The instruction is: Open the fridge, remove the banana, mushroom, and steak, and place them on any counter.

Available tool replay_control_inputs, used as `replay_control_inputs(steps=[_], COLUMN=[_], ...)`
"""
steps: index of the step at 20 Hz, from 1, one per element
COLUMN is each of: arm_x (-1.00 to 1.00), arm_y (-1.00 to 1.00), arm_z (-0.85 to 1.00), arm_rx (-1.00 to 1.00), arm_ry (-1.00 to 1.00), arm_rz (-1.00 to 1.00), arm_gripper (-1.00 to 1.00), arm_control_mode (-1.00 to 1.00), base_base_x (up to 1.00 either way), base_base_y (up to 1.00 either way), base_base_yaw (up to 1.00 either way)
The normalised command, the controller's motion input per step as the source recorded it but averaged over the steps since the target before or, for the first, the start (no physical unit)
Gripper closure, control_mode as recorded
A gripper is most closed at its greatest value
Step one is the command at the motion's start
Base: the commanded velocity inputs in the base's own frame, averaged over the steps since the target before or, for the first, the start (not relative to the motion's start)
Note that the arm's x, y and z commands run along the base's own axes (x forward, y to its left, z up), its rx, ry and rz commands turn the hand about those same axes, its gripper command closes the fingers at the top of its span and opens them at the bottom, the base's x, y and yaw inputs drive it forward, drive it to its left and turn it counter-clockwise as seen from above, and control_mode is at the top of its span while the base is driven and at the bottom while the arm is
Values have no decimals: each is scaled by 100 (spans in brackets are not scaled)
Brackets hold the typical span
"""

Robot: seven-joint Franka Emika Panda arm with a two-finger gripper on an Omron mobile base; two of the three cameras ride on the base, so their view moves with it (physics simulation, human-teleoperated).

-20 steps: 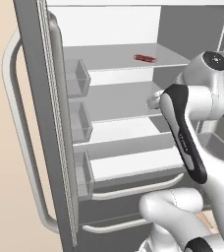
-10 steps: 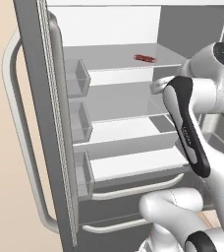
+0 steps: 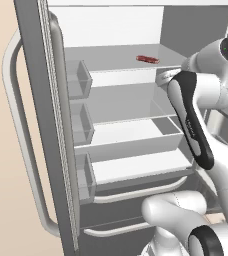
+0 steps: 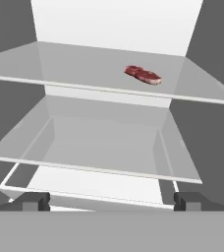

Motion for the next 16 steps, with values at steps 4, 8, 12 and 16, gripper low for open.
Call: replay_control_inputs(steps=[4, 8, 12, 16], arm_x=[22, 36, 68, 58], arm_y=[-24, -19, 0, -7], arm_z=[34, 26, 4, 0], arm_rx=[0, 0, 0, 0], arm_ry=[0, 0, 0, 0], arm_rz=[-2, -4, -5, -7], arm_gripper=[-100, -100, -100, -100], arm_control_mode=[-100, -100, -100, -100], base_base_x=[0, 0, 0, 0], base_base_y=[0, 0, 0, 0], base_base_yaw=[0, 0, 0, 0])
